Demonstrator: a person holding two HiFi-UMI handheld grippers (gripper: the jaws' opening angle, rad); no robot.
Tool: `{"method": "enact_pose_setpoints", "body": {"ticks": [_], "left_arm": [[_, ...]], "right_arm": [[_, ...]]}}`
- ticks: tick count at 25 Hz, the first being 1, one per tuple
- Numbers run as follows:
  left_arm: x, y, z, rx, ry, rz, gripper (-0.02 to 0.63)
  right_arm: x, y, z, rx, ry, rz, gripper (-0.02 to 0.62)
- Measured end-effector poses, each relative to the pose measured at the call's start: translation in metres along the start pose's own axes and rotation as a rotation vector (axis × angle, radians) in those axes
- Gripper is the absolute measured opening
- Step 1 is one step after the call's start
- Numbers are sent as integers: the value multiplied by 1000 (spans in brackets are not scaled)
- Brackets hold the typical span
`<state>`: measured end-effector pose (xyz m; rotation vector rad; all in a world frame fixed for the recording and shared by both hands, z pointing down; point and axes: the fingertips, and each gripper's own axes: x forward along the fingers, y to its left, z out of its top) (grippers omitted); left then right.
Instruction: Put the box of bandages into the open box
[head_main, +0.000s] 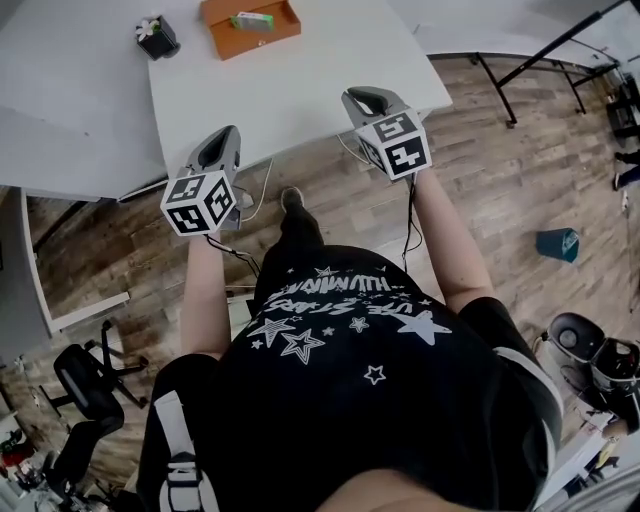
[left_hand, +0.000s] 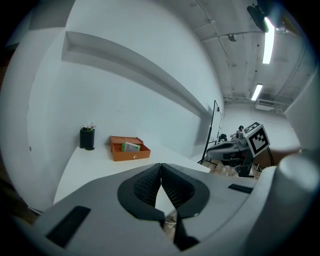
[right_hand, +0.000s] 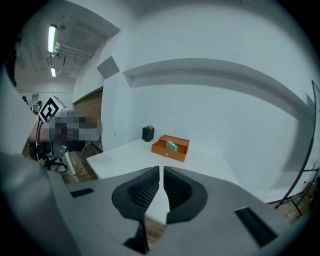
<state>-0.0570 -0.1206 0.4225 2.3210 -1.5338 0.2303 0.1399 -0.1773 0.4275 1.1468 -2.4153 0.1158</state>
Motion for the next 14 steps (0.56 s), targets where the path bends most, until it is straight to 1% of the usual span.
{"method": "enact_pose_setpoints", "body": {"ticks": [6,10,14], "left_arm": [[-21,-16,-19,-13,6,-6,20],[-12,-19,-27,-24,5,-8,20],[-9,-35,-34,-26,6,-8,20]], "right_arm": [[-26,13,-16,-5,12,-10,54],[-23,6,-26,2,9,-13,51],[-32,-3,-37,3,8,-14,48]]}}
